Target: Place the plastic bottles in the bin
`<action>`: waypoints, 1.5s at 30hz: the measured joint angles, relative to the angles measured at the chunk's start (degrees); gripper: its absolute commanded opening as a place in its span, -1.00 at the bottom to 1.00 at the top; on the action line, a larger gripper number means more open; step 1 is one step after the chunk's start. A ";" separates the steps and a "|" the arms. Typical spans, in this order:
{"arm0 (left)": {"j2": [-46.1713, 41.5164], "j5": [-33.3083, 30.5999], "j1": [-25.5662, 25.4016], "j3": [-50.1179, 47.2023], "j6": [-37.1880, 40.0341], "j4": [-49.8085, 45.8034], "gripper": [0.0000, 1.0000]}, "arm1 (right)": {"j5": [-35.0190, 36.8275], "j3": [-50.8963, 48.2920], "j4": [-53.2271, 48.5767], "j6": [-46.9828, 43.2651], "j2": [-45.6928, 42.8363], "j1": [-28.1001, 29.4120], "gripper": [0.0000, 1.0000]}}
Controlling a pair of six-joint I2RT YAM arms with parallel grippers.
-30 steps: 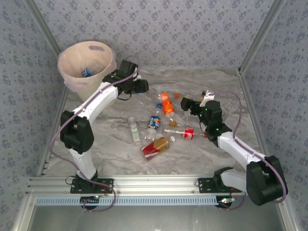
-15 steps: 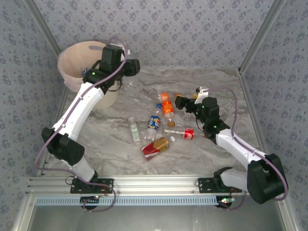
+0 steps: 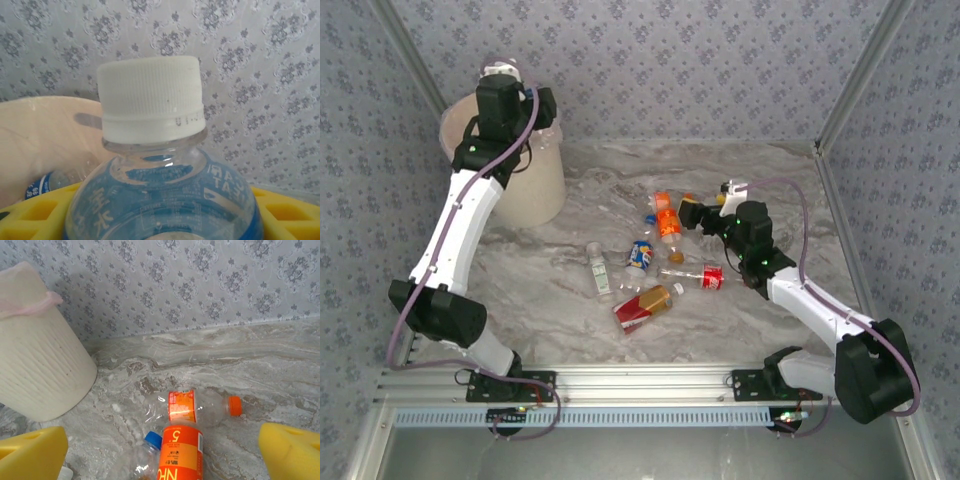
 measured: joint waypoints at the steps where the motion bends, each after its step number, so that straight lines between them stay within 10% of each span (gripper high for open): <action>1: 0.00 -0.46 0.33 0.00 0.17 0.42 0.13 | 0.07 0.00 0.31 0.00 0.00 0.04 1.00; 20: 5.73 -6.32 8.20 -0.96 -4.31 1.03 0.30 | 1.09 -1.42 -0.76 -0.20 -1.90 0.15 1.00; 45: 13.90 6.36 6.25 10.08 -7.96 -12.63 0.95 | 5.70 2.19 -9.25 0.87 0.81 0.22 1.00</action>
